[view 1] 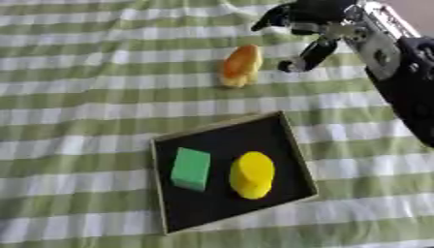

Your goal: Pick up objects on the table and place them in the box.

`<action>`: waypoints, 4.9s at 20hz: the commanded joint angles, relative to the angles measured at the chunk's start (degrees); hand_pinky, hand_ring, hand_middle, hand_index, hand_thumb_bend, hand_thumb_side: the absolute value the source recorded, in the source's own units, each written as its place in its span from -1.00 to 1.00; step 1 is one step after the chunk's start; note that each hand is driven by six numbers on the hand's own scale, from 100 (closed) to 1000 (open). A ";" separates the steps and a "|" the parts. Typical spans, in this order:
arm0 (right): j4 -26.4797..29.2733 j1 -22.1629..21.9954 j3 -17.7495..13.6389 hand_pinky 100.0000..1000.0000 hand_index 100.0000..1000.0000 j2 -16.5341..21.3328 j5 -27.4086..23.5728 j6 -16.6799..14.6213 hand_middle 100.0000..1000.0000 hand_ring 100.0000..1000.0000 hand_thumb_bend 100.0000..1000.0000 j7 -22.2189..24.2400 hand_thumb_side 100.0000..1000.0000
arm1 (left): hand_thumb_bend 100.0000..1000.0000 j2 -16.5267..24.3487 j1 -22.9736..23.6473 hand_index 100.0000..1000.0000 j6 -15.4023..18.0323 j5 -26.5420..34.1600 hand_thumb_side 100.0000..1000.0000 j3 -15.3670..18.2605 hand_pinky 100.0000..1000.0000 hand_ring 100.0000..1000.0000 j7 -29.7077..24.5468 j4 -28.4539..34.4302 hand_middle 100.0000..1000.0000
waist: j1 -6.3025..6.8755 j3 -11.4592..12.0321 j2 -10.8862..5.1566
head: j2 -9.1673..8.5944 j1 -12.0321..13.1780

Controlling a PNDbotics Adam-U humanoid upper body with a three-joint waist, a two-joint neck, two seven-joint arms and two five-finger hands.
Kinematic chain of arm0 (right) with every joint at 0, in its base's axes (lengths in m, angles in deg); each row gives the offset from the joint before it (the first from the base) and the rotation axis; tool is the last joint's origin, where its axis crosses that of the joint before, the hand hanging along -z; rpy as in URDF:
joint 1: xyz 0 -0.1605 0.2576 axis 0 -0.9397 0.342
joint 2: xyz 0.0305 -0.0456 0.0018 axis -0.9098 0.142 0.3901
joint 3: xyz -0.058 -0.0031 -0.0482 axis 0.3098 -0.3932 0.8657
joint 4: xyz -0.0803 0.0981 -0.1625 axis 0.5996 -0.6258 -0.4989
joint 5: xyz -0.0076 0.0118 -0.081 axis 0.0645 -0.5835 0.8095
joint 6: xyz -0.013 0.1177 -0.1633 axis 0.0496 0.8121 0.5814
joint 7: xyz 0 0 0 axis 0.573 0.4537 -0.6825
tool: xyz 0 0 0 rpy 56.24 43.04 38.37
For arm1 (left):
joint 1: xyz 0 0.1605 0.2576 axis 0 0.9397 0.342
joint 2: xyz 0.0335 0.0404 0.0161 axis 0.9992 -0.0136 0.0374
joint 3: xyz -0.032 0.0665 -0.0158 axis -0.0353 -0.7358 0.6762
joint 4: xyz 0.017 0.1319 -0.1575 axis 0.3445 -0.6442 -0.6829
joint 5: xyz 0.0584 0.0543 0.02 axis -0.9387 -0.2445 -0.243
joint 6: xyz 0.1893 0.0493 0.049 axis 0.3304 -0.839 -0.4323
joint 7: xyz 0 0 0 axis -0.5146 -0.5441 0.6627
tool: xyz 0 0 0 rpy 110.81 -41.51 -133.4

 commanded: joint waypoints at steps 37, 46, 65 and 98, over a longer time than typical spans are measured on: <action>-0.97 1.02 0.94 0.61 -0.03 -1.23 -3.53 3.13 -0.28 0.48 -1.00 -4.41 -1.00 | -1.00 0.05 -1.17 0.85 -0.06 0.46 -0.08 0.55 0.66 0.67 0.01 1.08 0.54 | -0.45 1.22 0.04 | -1.06 -0.31; 11.56 0.73 1.78 0.59 -0.10 1.93 -10.71 6.67 -0.35 0.38 -1.00 -7.79 -1.00 | -1.00 0.37 -0.86 0.85 -0.27 0.17 -0.10 0.66 0.66 0.67 -0.10 1.08 0.54 | -0.41 0.47 -0.86 | -0.26 0.03; 54.35 -10.01 10.38 0.38 0.00 14.00 -21.14 25.98 -0.24 0.13 -1.00 0.48 -1.00 | -1.00 0.72 -0.26 0.85 -0.28 -0.17 -0.13 0.54 0.66 0.66 -0.31 1.08 0.54 | 0.44 -0.58 -2.23 | 1.52 0.28; 44.50 -19.87 12.96 0.82 0.89 12.91 -3.51 17.09 0.73 0.92 -0.72 7.61 -0.80 | -1.00 0.07 0.25 0.85 -0.71 0.11 -0.09 0.54 0.67 0.67 -0.58 1.08 0.54 | 0.96 -1.18 -1.81 | 0.96 -0.15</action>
